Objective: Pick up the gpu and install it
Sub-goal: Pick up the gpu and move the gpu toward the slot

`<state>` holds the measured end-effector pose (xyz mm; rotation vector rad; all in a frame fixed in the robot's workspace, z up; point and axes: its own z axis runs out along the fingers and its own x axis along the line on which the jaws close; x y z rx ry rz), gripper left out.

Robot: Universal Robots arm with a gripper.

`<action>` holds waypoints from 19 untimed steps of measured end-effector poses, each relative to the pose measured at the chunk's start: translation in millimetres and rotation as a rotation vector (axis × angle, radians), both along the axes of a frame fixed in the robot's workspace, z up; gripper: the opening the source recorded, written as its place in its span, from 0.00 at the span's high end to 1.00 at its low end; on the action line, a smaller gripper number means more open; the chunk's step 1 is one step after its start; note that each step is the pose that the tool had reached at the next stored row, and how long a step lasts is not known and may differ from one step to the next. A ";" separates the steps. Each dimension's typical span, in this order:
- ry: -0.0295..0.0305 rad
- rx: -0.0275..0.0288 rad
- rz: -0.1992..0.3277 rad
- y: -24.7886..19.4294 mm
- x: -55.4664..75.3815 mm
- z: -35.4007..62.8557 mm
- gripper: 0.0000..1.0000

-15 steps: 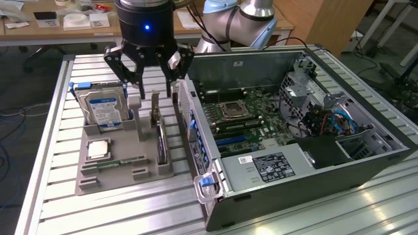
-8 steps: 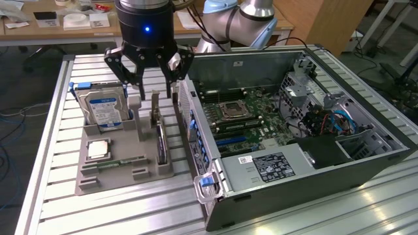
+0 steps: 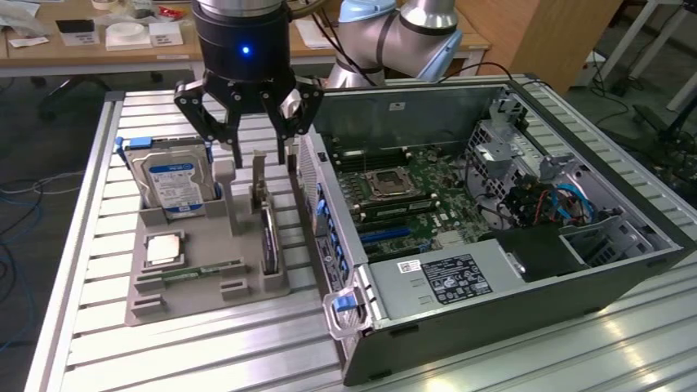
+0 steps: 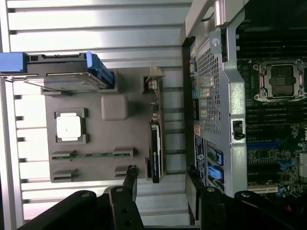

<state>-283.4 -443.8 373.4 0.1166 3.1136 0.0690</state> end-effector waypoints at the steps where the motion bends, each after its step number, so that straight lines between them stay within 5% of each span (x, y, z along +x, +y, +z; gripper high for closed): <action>1: -0.0001 0.0001 0.000 0.0 0.0 -0.4 0.47; 19: 0.0001 -0.0001 0.000 0.0 0.0 -5.3 0.47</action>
